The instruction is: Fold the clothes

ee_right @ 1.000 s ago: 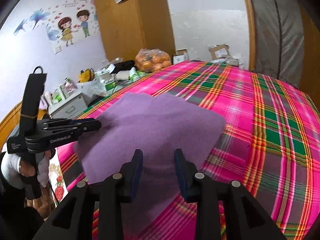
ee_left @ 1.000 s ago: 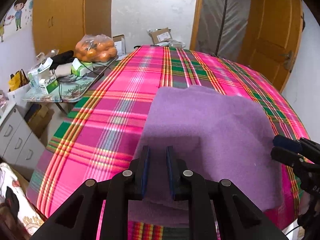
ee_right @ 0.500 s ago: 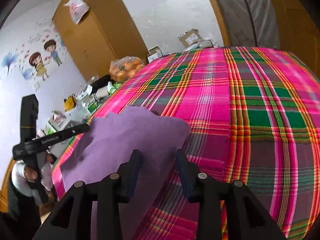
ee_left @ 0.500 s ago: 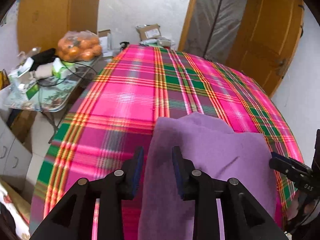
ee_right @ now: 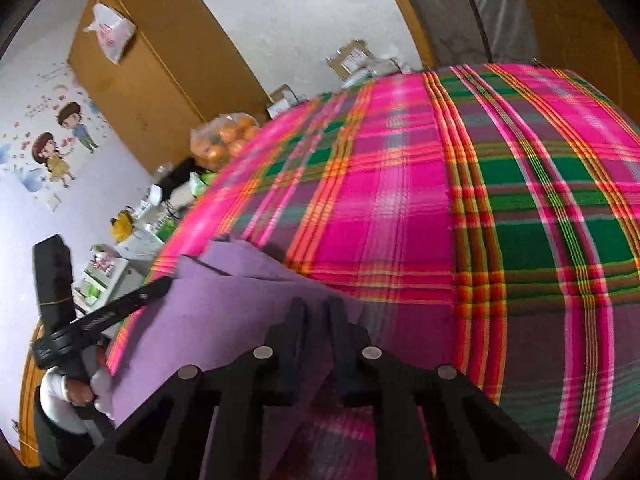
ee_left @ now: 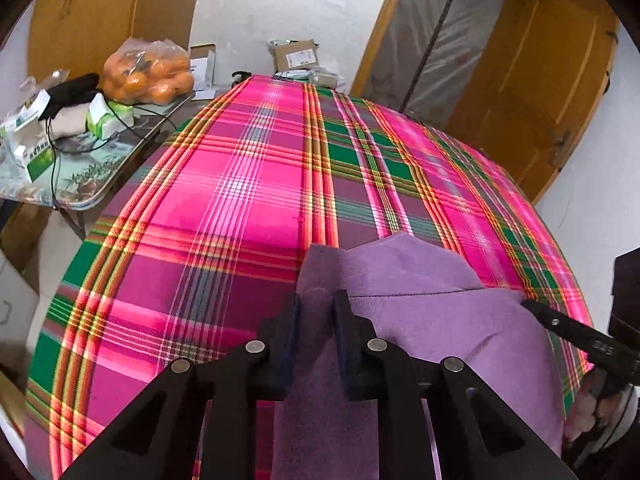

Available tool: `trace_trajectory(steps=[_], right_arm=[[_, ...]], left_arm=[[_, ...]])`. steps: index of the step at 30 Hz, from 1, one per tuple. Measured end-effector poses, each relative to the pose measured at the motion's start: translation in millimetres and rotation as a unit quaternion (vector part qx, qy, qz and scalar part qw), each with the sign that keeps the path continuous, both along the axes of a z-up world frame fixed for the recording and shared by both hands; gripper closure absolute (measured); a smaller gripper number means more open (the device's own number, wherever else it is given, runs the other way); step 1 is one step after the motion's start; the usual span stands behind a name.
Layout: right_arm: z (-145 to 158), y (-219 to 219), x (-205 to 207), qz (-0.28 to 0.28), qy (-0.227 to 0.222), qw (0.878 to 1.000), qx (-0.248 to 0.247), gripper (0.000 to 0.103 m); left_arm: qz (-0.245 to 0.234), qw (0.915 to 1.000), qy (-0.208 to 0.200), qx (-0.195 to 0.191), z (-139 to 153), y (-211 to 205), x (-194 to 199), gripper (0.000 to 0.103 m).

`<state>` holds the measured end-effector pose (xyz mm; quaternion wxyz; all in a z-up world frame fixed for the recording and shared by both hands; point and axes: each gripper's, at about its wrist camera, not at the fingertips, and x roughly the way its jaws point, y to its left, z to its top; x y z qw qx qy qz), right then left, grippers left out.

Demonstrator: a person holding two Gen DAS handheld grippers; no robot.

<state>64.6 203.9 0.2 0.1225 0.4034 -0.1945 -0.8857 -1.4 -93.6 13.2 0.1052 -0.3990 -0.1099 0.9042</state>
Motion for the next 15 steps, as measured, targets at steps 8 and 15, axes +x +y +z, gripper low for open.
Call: trace_trajectory(steps=[8,15], right_arm=[[12,-1,15,0.000,0.024,1.000,0.004,0.090],[28,-29,53,0.070,0.065,0.995,0.025,0.090]], left_arm=[[0.012,0.9996,0.007,0.025,8,-12,18,0.082],[0.003,0.9984,0.054,0.014,25,-11,82,0.085]])
